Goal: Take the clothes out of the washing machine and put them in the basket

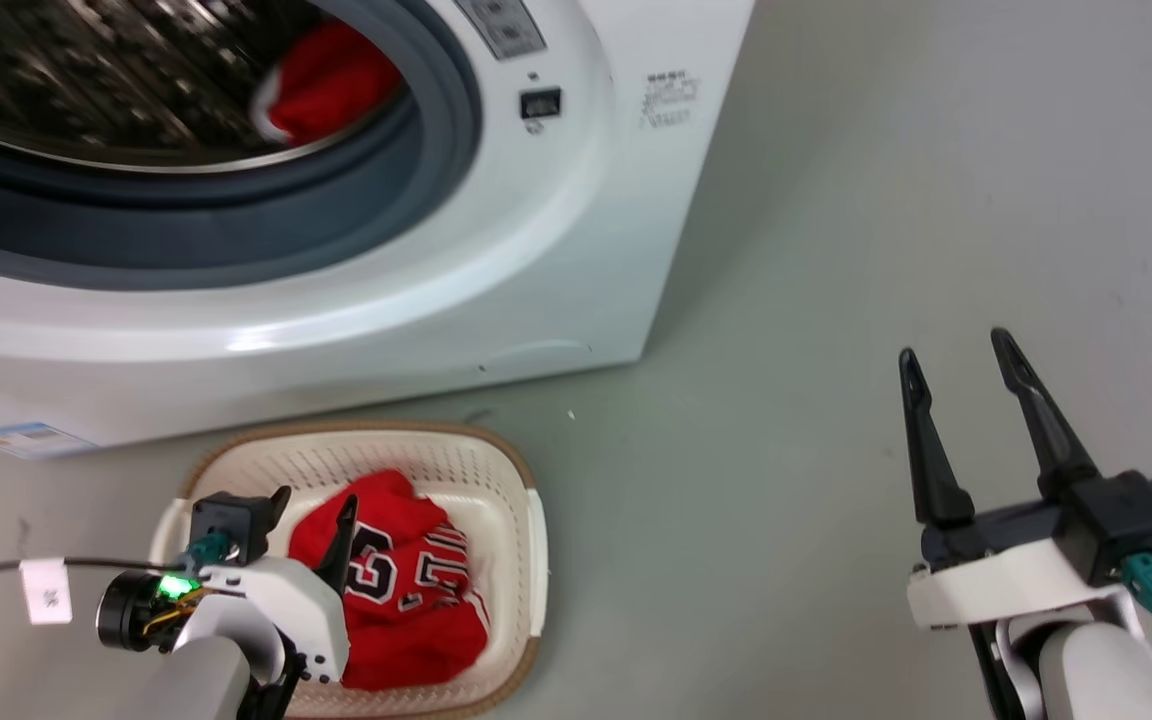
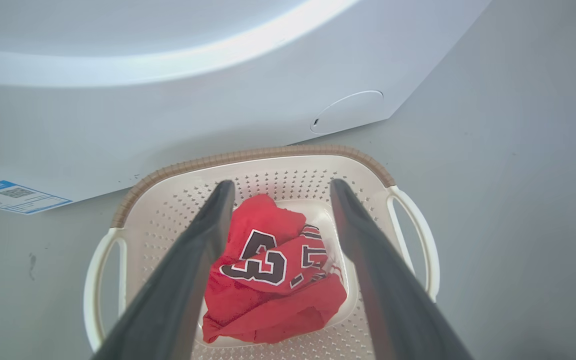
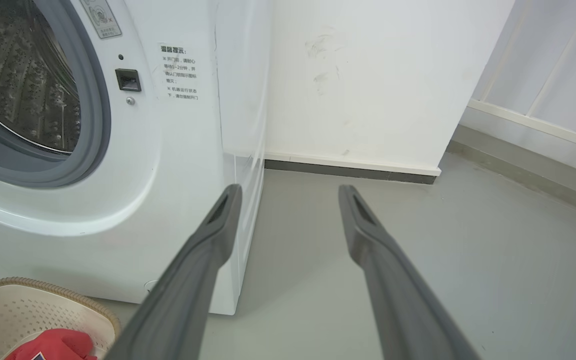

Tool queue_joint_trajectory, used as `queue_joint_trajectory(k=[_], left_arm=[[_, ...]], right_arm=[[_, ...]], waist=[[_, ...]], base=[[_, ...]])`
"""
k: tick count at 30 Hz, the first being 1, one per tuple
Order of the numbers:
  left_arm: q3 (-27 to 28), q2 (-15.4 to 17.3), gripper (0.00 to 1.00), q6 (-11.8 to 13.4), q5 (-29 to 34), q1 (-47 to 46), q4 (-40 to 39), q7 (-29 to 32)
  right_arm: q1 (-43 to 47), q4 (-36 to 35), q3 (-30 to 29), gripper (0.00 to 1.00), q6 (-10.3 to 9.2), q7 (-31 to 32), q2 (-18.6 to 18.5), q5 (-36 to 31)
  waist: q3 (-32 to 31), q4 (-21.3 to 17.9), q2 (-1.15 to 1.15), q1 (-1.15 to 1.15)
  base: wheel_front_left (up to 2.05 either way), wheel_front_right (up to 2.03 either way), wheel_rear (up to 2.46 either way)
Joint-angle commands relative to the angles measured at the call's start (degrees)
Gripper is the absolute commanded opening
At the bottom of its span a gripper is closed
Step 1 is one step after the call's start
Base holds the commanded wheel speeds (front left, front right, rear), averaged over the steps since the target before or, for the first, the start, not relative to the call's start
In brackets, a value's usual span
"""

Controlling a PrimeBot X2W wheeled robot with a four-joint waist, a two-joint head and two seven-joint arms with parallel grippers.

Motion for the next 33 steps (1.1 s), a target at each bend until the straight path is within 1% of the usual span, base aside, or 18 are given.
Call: queue_joint_trajectory(k=[1, 4, 7, 13, 14, 17, 19, 22, 25, 29, 31, 33], left_arm=[[1.83, -0.05, 1.00, 0.43, 1.25, 2.16, -3.00, -0.12], [5.80, -0.18, 1.00, 1.06, 3.46, 6.63, -9.12, -0.12], [9.60, -1.07, 1.00, 1.95, 5.52, 10.02, -15.10, -0.11], [14.75, -2.70, 1.00, 3.28, 10.07, 14.90, -24.73, -0.12], [16.86, -3.49, 1.00, 3.33, 11.80, 15.92, -28.61, -0.13], [18.39, -3.87, 1.00, 2.87, 12.87, 16.06, -31.17, -0.12], [19.24, -3.54, 1.00, 2.45, 13.29, 14.91, -32.20, -0.12], [20.27, -2.08, 1.00, 1.74, 13.25, 12.21, -32.63, -0.13], [21.37, 0.70, 1.00, 0.98, 13.39, 8.06, -32.75, 1.71], [23.14, 4.29, 1.00, 0.34, 12.04, 1.62, -34.08, 7.92], [23.77, 7.07, 1.00, -0.18, 11.94, -1.96, -34.13, 12.15], [24.48, 8.96, 1.00, -0.49, 11.41, -5.72, -34.01, 15.36]], right_arm=[[1.51, 0.54, -0.42, 1.00, -0.06, -0.12, 0.02, 0.21], [2.22, 1.01, -0.37, 1.00, -0.06, -0.12, 0.04, 0.28], [3.42, 1.68, -0.37, 1.00, -0.06, -0.13, 0.03, -0.07], [4.79, 2.29, -1.16, 1.00, -0.06, -0.12, 0.04, 0.49], [5.36, 2.45, -1.51, 1.00, -0.06, -0.12, 0.03, 0.41], [5.82, 2.60, -1.95, 1.00, -0.06, -0.12, 0.03, -0.16], [5.71, 2.40, -2.11, 1.00, -0.06, -0.12, 0.03, -0.28], [4.86, 1.97, -1.81, 1.00, -0.06, -0.12, 0.03, 0.07], [3.52, 1.39, -0.93, 1.00, -0.06, -0.12, 0.04, 0.86], [2.18, 0.46, -0.24, 1.00, -0.06, -0.12, 0.05, 2.12], [1.45, 0.31, -0.37, 1.00, -0.06, -0.12, 0.04, 3.05], [1.19, 0.38, -0.59, 1.00, -0.06, -0.13, 0.08, 4.01]], waist=[[-4.15, 2.42, 0.00, 0.00], [-6.20, 3.12, 0.00, 0.00], [-7.85, 3.56, 0.00, 0.00], [-10.41, 3.82, 0.00, 0.00], [-11.09, 3.52, 0.00, 0.00], [-11.23, 2.92, 0.00, 0.00], [-10.73, 2.24, 0.00, 0.00], [-9.07, 0.76, 0.00, 0.00], [-5.88, -1.49, 0.00, 0.00], [-0.81, -4.88, 0.00, 0.00], [1.86, -6.43, 0.00, 0.00], [4.41, -7.89, 0.00, 0.00]], base=[[0.00, 0.00, 0.00], [0.00, 0.00, 0.00], [0.00, 0.00, 0.00], [0.00, 0.00, 0.00], [0.00, 0.00, 0.00], [0.00, 0.00, 0.00], [0.00, 0.00, 0.00], [0.00, 0.00, 0.00], [0.00, 0.00, 0.00], [0.00, 0.00, 0.00], [0.00, 0.00, 0.00], [0.00, 0.00, 0.00]])
